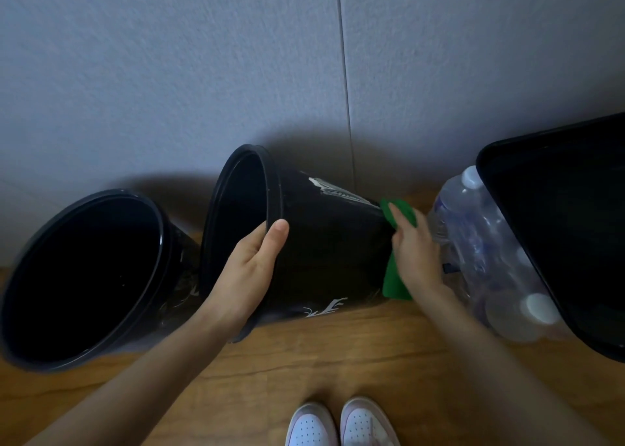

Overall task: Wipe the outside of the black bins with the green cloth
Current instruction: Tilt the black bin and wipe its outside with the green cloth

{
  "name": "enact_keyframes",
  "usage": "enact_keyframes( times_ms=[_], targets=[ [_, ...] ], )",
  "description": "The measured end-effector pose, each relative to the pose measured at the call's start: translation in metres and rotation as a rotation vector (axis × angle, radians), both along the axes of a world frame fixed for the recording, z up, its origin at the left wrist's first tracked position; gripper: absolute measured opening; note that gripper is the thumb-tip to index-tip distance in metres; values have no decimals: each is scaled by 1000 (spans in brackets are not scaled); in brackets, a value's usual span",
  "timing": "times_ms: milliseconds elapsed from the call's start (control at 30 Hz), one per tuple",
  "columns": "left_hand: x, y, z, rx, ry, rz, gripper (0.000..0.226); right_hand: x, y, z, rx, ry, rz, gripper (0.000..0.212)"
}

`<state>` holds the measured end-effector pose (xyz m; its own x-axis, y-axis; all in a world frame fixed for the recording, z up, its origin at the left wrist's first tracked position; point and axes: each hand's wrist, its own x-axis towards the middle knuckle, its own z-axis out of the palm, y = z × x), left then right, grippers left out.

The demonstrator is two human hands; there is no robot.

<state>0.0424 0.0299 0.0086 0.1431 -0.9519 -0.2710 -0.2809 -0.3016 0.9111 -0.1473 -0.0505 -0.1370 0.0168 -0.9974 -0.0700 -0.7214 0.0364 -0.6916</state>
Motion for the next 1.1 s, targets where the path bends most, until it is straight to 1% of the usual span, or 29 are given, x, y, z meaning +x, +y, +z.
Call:
enact_keyframes(
  times_ms=[67, 167, 233, 267, 300, 367, 433, 467, 533, 567, 600, 633, 700, 800, 900, 967, 1033, 1100],
  targets=[
    [-2, 0, 1, -7, -2, -18, 29, -8, -4, -8, 65, 7, -3, 49],
    [-3, 0, 2, -24, -10, -44, 25, -15, -7, -12, 144, 32, -11, 49],
    [-3, 1, 3, -35, -18, -58, 24, -17, -5, -7, 140, 27, -30, 48],
    [-2, 1, 3, -45, -27, -67, 24, -17, -2, -3, 115, -13, -44, 48],
    [-2, 1, 3, -58, -36, -75, 25, -16, 2, 4, 82, -83, -64, 47],
    [-1, 0, 3, -78, -55, -82, 26, -12, 9, 18, 15, -282, -138, 46],
    [0, -1, 3, -99, -94, -84, 28, -9, 13, 33, -9, -542, -255, 42],
    [1, -2, 4, -118, -131, -86, 31, -8, 13, 40, 13, -703, -323, 38],
    [2, -3, 4, -154, -211, -100, 46, -7, 11, 56, 151, -1053, -456, 27],
    [1, -3, 4, -175, -261, -111, 55, -6, 11, 64, 241, -1189, -506, 23],
    [0, -4, 4, -203, -316, -126, 62, -7, 12, 70, 319, -1268, -527, 20],
    [-1, -5, 3, -238, -360, -145, 63, -7, 14, 76, 381, -1306, -527, 18],
    [-2, -8, 3, -283, -397, -166, 50, -6, 20, 84, 479, -1356, -504, 18],
    [-5, -10, 3, -220, -387, -122, 34, -5, 28, 93, 573, -1448, -429, 29],
    [-8, -13, 5, -190, -366, -97, 25, 1, 32, 106, 600, -1546, -347, 41],
    [-9, -14, 8, -179, -399, -113, 18, 6, 33, 116, 579, -1624, -272, 49],
    [-10, -15, 10, -171, -406, -120, 13, 11, 35, 125, 580, -1675, -202, 50],
    [-12, -15, 13, -165, -388, -106, 9, 15, 35, 130, 617, -1667, -150, 41]
  ],
)
